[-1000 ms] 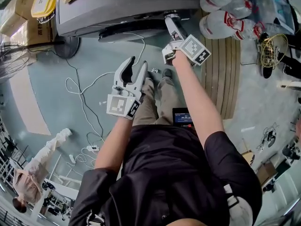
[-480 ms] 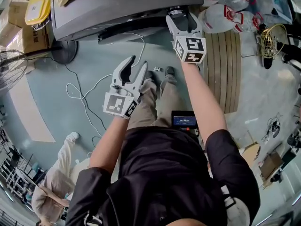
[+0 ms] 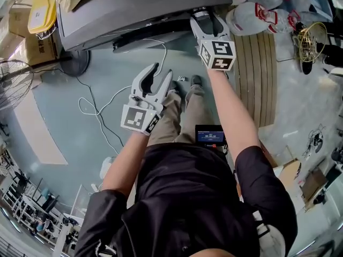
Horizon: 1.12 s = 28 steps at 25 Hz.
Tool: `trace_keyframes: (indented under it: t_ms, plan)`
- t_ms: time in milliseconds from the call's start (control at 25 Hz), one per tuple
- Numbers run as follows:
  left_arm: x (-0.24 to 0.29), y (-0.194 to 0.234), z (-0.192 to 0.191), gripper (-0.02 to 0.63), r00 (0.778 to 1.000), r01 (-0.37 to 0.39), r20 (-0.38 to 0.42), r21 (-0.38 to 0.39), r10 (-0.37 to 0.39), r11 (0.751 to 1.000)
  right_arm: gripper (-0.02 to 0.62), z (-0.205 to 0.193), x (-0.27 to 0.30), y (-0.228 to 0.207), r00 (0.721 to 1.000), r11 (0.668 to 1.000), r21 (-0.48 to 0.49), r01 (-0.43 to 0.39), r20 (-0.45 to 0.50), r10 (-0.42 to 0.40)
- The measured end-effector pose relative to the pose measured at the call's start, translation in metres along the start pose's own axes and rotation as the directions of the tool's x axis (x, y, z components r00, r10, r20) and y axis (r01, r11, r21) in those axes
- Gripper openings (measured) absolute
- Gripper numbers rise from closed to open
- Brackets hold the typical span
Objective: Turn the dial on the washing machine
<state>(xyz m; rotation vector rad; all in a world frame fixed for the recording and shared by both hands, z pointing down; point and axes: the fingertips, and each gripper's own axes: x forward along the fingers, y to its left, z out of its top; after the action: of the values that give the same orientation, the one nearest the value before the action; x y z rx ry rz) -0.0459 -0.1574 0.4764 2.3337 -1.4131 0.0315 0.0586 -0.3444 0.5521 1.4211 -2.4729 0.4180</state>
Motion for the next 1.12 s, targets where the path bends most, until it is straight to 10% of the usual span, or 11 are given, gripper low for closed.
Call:
trace_keyframes:
  t_ms: [520,1120]
  plan:
    - [-0.005,0.003,0.000,0.164,1.000,-0.016,0.010,0.004,0.016,1.000,0.273,-0.001,0.001,-0.005,0.997,0.915,0.398,-0.070,-0.003,0.077]
    - [-0.016,0.002,0.001,0.164,0.999,-0.038,0.020,0.003,0.038,0.999,0.273,-0.003,0.001,-0.008,0.994,0.792,0.603,-0.097,0.022,0.105]
